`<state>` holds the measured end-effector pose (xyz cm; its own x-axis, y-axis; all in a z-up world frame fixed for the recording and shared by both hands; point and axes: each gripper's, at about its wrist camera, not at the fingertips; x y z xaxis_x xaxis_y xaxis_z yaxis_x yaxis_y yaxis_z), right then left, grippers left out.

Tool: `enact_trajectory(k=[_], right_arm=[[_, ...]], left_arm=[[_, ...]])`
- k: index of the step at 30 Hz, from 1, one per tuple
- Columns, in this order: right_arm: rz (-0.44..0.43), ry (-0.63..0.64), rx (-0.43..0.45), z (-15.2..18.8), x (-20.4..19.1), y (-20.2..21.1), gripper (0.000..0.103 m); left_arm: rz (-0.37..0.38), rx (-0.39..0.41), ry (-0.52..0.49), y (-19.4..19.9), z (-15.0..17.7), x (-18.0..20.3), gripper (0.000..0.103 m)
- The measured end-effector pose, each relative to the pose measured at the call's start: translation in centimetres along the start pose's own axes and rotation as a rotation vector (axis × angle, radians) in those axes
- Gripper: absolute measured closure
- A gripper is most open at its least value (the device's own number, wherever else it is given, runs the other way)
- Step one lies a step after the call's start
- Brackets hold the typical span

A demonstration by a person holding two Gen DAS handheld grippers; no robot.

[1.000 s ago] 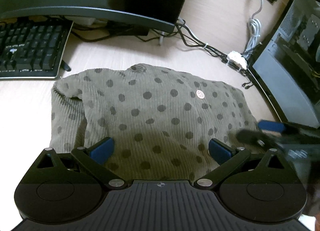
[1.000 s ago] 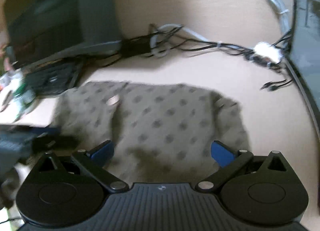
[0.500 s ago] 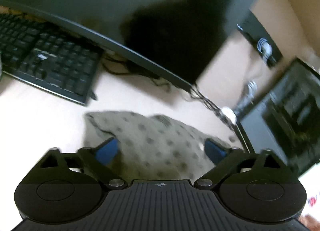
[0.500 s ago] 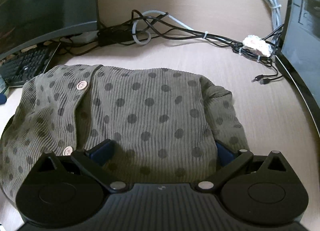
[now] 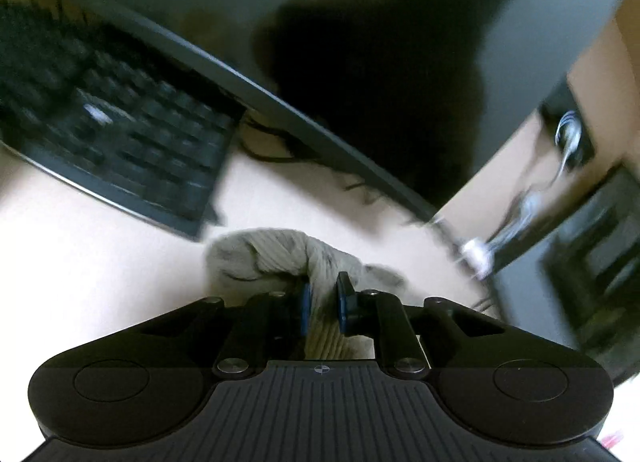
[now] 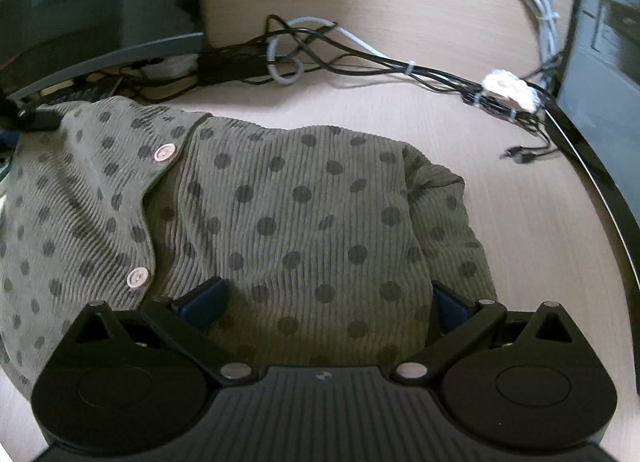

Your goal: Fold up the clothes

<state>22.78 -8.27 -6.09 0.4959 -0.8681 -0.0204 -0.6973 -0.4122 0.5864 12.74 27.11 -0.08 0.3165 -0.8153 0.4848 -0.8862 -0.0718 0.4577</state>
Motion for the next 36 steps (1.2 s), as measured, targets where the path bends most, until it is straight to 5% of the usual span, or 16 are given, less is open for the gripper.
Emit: enact_trajectory(k=[3, 6, 10, 12, 14, 16, 18, 22, 25, 30, 36], right_arm=[[-0.008, 0.001, 0.004, 0.0, 0.2, 0.0, 0.000], [0.003, 0.031, -0.001, -0.8, -0.2, 0.6, 0.000], [-0.026, 0.094, 0.162, -3.9, -0.9, 3.7, 0.000], [-0.083, 0.013, 0.190, -6.0, -0.4, 3.1, 0.000], [-0.136, -0.061, 0.146, -7.0, 0.2, 0.5, 0.001], [-0.108, -0.046, 0.071, -6.4, 0.5, -2.5, 0.009], [-0.054, -0.004, 0.016, -5.1, 1.1, -4.4, 0.008], [-0.008, -0.011, 0.050, -5.2, 2.2, -1.1, 0.010], [-0.031, 0.029, 0.073, -4.6, 2.0, 2.7, 0.010], [-0.226, -0.049, -0.045, -1.7, 0.4, 4.8, 0.013], [-0.069, 0.187, -0.037, -0.6, 1.2, 2.9, 0.018]], left_arm=[[-0.032, 0.023, -0.078, 2.4, 0.0, -0.1, 0.077], [0.098, 0.017, -0.071, 2.9, -0.8, 1.1, 0.048], [0.238, -0.017, -0.078, -0.2, -0.7, 4.3, 0.033], [0.257, -0.049, -0.068, -2.8, -0.1, 5.7, 0.030], [0.185, -0.105, -0.087, -5.8, 1.2, 5.7, 0.033], [0.117, -0.149, -0.110, -7.7, 2.4, 4.9, 0.047], [0.116, -0.141, -0.111, -7.3, 2.6, 4.2, 0.047], [0.130, -0.093, -0.114, -4.5, 1.7, 3.7, 0.021], [0.134, -0.092, -0.184, -3.9, 1.8, 3.8, 0.018], [0.105, -0.154, -0.228, -5.0, 3.3, 3.7, 0.017], [0.094, -0.247, -0.254, -2.9, 5.9, 5.9, 0.017]])
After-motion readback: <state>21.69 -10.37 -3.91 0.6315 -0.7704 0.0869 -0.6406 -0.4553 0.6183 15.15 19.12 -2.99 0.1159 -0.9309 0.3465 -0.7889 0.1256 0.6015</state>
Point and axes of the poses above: each gripper's, at about its wrist camera, not at the fingertips, and y roughly against the way its jaws point, x to its right, z to its underside, and after that the axes turned 11 degrees about x, right-handed
